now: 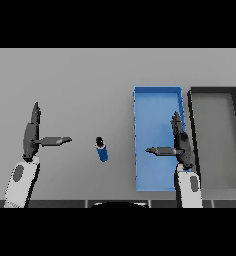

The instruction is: Pick up the blue pipe and place it into the blue bin.

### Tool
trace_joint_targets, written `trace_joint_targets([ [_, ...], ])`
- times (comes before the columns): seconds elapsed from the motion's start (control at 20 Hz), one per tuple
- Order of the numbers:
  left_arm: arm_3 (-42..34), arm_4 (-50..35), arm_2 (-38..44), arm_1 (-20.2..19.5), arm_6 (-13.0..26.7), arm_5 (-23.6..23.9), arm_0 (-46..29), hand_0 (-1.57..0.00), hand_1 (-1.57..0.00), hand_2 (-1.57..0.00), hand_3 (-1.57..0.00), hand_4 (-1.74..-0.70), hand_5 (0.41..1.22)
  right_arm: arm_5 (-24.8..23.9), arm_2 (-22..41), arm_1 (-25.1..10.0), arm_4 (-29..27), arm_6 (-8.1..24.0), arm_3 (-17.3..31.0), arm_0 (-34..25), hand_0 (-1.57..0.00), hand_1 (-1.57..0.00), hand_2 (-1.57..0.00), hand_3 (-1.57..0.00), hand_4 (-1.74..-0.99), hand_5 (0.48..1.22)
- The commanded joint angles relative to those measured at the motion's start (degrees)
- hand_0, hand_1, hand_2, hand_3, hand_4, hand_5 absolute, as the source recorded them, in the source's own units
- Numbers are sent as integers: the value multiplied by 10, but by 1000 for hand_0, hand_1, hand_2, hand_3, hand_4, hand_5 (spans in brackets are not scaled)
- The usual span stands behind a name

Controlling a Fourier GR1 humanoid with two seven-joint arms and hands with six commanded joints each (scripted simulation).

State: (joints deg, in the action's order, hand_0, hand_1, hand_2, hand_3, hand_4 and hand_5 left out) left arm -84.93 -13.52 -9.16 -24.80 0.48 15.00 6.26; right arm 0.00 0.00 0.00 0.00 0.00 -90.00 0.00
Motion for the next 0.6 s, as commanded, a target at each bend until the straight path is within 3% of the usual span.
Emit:
trace_joint_targets([
  [0.0,-1,0,0,0,-3,0,-1,1,1,1,1,-966,593,0,0,0,0,-1,-1,1,1,1,1,1,-1205,629],
  [0.25,-13,4,-5,1,-10,4,-11,1,1,1,1,-966,593,2,6,1,1,-7,-14,15,1,1,1,1,-1205,629],
  [0.35,-1,8,-20,-65,-70,-94,-40,1,1,1,1,-963,592,9,29,-61,72,-75,-47,50,1,1,1,1,-1201,628],
  [0.55,4,12,-32,-92,-94,-145,-38,1,1,1,1,-961,595,14,51,-80,104,-65,-84,72,1,1,1,1,-1196,623],
])
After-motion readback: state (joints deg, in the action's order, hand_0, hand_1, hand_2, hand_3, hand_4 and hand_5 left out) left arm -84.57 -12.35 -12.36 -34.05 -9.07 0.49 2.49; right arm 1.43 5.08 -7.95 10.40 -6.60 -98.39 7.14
